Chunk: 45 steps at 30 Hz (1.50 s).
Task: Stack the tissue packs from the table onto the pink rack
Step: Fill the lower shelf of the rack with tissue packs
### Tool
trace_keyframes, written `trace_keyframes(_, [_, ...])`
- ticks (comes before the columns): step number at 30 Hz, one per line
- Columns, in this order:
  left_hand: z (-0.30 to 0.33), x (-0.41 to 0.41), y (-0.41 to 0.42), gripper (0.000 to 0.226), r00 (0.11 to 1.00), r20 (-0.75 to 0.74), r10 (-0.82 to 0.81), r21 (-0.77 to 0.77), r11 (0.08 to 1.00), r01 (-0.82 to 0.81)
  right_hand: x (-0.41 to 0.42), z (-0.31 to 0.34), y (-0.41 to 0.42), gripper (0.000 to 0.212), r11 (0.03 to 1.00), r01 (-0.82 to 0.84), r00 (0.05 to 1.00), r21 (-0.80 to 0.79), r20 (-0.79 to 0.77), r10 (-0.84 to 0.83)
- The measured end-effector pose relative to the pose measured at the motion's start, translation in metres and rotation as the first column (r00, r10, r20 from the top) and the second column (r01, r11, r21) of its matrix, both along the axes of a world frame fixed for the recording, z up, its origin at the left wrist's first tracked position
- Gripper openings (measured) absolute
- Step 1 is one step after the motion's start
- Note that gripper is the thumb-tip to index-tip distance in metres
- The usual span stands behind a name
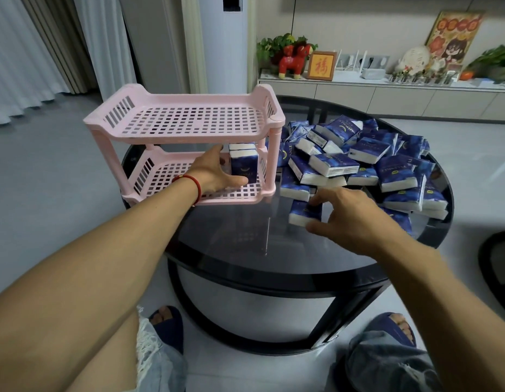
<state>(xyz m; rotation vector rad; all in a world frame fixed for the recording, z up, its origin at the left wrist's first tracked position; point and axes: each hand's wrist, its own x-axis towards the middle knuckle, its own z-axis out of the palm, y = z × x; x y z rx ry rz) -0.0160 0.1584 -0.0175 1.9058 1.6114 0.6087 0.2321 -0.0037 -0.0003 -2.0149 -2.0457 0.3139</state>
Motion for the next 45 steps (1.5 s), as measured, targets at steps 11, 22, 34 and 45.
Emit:
trace_keyframes(11, [0.035, -0.006, -0.121, 0.051, 0.97, -0.203, -0.137, 0.095, 0.983, 0.159, -0.002, 0.028, -0.023, 0.04, 0.937, -0.181, 0.642, -0.299, -0.758, -0.118])
trace_keyframes(22, [0.014, 0.011, -0.137, 0.032, 0.939, 0.34, -0.06, -0.122, 0.987, 0.107, -0.017, 0.005, -0.002, 0.048, 0.996, -0.054, 0.945, 0.073, -0.319, 0.075])
trace_keyframes(34, [0.016, 0.01, -0.135, 0.03, 0.883, 0.468, 0.025, -0.138, 0.989, 0.045, 0.016, 0.003, 0.025, 0.028, 0.785, 0.296, 0.95, 0.545, -0.257, -0.18])
trace_keyframes(45, [0.015, 0.012, -0.136, 0.029, 0.78, 0.622, 0.064, -0.162, 0.986, 0.048, -0.004, 0.028, -0.018, 0.021, 0.999, 0.017, 0.404, 0.036, -0.914, 0.026])
